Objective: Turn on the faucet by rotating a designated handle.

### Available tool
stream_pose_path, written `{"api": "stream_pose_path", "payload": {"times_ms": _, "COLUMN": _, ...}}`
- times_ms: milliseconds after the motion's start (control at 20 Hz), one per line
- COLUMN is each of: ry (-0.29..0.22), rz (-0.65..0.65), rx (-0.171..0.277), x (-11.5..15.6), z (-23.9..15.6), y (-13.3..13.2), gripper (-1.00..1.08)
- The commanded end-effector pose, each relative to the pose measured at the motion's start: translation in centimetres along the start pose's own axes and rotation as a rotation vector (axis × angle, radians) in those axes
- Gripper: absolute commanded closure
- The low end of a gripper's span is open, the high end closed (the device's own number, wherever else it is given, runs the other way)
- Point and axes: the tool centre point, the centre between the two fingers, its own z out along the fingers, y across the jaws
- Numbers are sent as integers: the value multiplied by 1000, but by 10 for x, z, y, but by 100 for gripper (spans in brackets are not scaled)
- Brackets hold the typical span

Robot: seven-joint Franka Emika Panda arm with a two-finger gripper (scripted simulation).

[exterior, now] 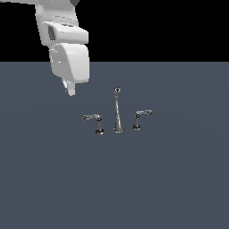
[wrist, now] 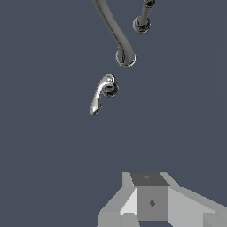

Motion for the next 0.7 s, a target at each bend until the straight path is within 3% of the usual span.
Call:
{"api": "stream_pose_path", "payload": {"times_ms": 0, "ry": 0, "rz": 45, "rx": 2, "x": 6, "z": 13, "y": -10, "gripper": 108}}
{"api": "stream_pose_path", "payload": {"times_ms": 650, "ry": 6, "rz": 294, "rx": 3, "x": 48, "z": 81, "y": -59, "gripper": 108}}
